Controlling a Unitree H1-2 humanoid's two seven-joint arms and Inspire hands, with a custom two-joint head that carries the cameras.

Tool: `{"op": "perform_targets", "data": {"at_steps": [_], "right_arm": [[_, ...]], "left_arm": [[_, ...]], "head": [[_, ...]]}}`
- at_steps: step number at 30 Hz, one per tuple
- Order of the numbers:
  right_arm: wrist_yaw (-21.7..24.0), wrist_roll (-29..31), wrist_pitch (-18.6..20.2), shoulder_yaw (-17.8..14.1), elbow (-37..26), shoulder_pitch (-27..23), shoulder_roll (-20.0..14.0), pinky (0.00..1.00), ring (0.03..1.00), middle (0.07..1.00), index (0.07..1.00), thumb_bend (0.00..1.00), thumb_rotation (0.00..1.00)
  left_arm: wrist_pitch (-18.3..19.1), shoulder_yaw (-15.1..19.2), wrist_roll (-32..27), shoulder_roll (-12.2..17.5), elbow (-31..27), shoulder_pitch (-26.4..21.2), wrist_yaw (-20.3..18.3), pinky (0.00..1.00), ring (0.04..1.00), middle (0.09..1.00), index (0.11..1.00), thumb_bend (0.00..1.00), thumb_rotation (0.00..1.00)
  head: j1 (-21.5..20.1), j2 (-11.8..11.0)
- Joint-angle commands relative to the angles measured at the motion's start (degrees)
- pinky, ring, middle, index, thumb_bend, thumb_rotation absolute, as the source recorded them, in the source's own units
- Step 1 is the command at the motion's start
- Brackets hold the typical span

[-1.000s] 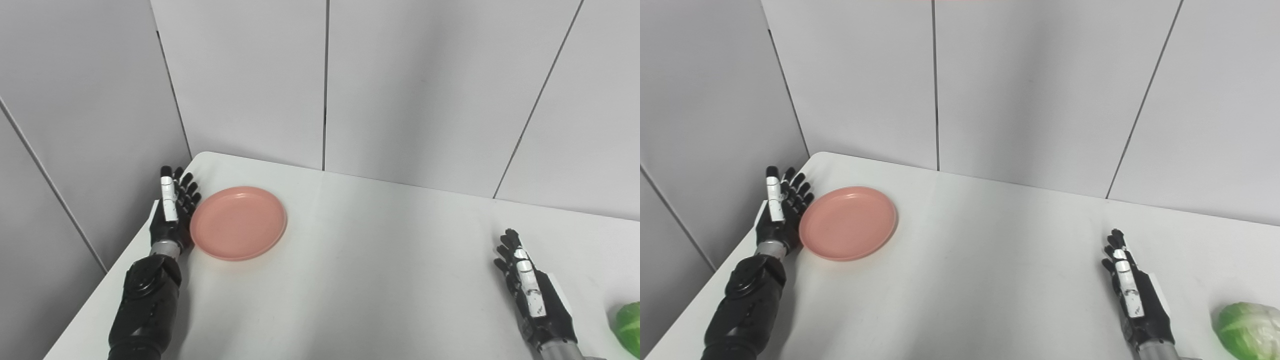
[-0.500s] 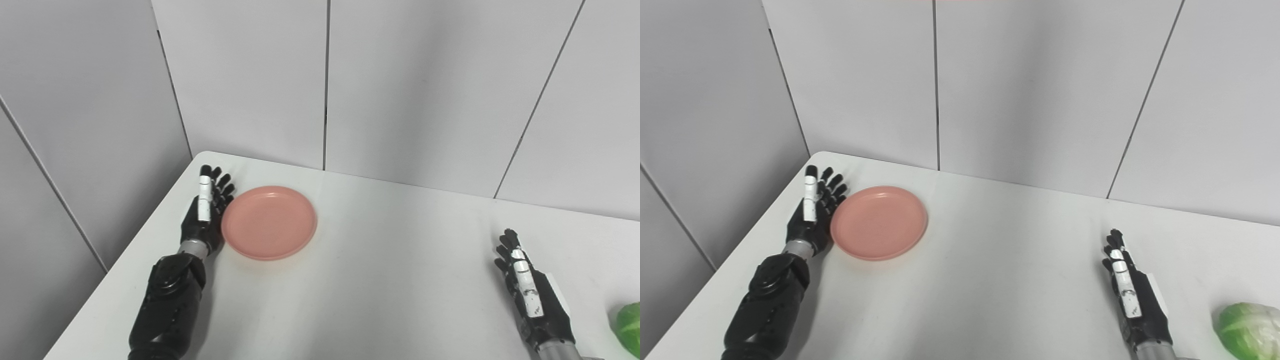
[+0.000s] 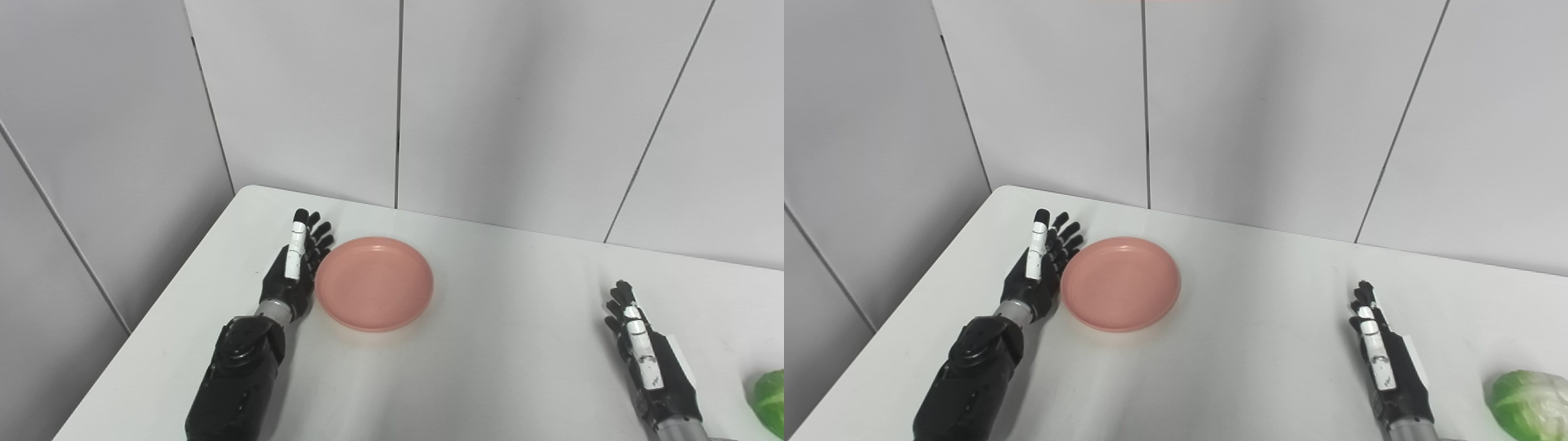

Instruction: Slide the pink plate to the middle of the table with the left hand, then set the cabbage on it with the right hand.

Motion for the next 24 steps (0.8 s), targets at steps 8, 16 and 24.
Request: {"op": "perform_targets", "data": {"at_steps": [8,16,24], "right_arm": [[-0.61,-0.29,-0.90,0.46,0.24,-0.01,0.92,1.00,0.997,1.000,1.000,0.46,1.00],[-1.90,-2.14,-1.70,1.25,0.77,0.07,1.56,0.98,0.981,1.000,1.000,0.45,1.00],[-3.37,-3.73,-2.98,1.85,1.22,0.26,2.10,0.95,0.958,0.983,0.996,0.47,1.00]], "left_arm": [[3.83,-4.29,0.37,-3.39,-4.42,0.37,-3.93,1.00,0.993,0.995,0.997,0.85,1.00],[0.77,-6.76,2.46,-6.10,-1.49,0.61,-4.44,1.00,0.990,0.993,0.998,0.84,1.00],[-0.96,-9.03,3.26,-7.59,1.58,1.08,-6.62,1.00,1.000,1.000,1.000,0.82,1.00]], "head": [[-2.31,0.30],[-5.38,0.65],[-7.49,0.83]]}}
